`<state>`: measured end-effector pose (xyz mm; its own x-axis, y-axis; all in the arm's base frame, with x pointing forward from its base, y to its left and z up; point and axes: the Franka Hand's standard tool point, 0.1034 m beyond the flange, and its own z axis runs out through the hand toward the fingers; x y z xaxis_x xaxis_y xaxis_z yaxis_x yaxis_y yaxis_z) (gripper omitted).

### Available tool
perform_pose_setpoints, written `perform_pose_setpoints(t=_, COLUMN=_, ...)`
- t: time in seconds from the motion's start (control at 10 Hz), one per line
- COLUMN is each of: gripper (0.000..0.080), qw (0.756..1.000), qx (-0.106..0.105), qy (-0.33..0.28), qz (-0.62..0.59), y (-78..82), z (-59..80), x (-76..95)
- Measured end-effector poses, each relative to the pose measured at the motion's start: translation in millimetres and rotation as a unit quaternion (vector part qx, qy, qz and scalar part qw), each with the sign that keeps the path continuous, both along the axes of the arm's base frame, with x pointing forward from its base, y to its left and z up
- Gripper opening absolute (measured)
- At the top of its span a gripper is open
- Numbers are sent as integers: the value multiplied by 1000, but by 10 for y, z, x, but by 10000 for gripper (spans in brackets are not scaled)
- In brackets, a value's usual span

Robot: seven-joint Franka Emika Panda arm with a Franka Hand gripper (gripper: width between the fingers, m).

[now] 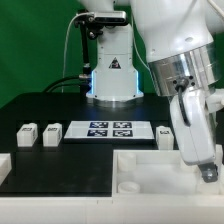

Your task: Assemble one leg

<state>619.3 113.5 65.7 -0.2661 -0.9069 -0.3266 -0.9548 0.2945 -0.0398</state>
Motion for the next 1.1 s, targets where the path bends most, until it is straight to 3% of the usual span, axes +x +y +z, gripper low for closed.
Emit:
perform_pose_setpoints(t=0.2, gripper=649, qw=1000, qx=2, qy=-12, qz=1, y=-19, z=168, x=32)
perform_pose_setpoints(t=1.1, gripper=649, qw=1000, qx=1, qy=-9, qz=1, y=-20, z=140, x=21)
